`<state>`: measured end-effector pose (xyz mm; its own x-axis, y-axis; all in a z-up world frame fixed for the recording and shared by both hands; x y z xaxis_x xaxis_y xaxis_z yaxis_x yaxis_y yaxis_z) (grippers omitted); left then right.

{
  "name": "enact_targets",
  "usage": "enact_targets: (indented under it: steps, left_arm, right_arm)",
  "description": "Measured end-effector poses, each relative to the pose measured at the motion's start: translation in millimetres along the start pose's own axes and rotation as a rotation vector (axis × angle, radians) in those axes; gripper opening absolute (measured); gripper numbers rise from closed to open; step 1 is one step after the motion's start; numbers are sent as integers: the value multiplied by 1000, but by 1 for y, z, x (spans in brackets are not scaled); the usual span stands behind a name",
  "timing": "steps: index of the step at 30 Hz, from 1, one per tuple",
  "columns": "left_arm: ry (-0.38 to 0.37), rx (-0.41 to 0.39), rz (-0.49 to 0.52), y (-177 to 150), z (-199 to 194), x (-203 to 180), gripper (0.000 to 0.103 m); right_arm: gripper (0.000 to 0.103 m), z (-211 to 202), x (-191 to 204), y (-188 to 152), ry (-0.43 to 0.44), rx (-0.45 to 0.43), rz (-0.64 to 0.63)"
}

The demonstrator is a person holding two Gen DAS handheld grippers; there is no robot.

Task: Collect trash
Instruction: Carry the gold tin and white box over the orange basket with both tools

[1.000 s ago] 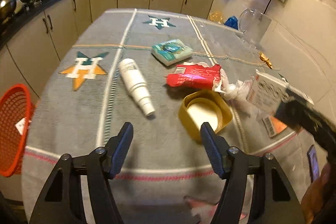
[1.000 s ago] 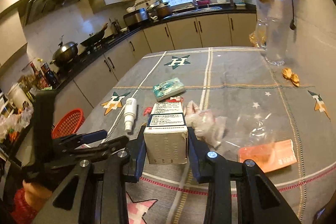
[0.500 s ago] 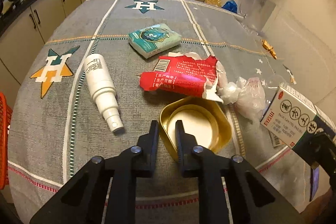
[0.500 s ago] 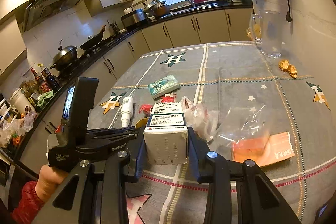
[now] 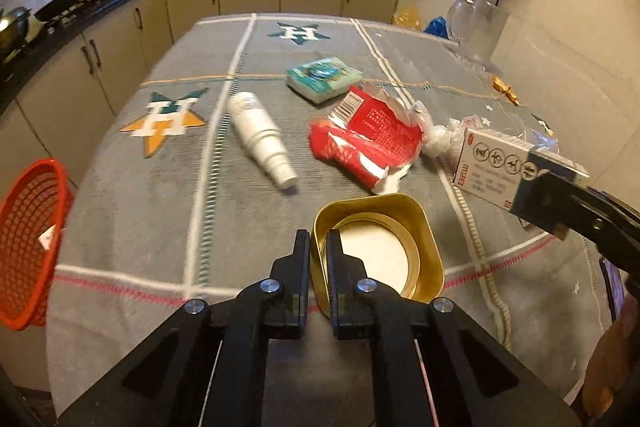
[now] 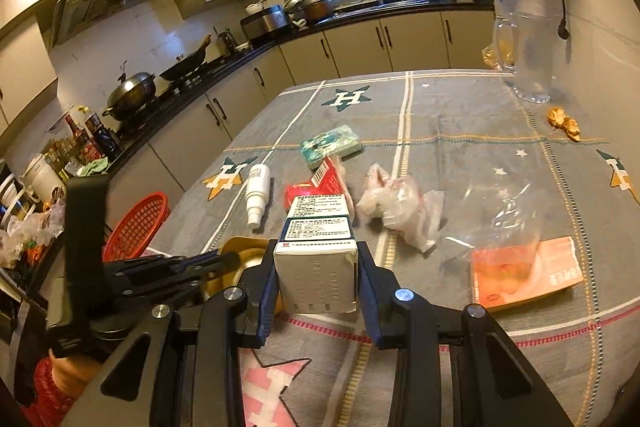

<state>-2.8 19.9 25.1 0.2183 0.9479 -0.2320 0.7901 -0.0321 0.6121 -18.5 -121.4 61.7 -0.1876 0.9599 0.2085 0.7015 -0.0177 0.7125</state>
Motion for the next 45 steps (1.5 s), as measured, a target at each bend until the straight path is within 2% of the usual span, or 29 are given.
enact_targets:
  steps: [11,26,45]
  left_arm:
    - [17,-70,-37,-12,-38,25,7]
    - [34,-113,-82,-20,-59,47,7]
    - [86,-169,-170,-28,-91,97,8]
  right_arm:
    - [38,0,26,-6,11,10,-46]
    - [39,3,57,-11,30,28,-101]
    - [38,17,106,-7,88,57,-183]
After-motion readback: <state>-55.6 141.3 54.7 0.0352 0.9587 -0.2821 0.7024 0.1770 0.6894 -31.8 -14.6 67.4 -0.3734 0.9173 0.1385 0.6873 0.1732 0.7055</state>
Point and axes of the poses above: each gripper's, at about its wrist camera, not at the fingertips, and z roughly the way its jaws point, x to its left, y to its top, the point moved 2 cm from there along z, roughly the way its jaws point, and after that the axes turned 11 degrees about -y, right-handed, at the moved point
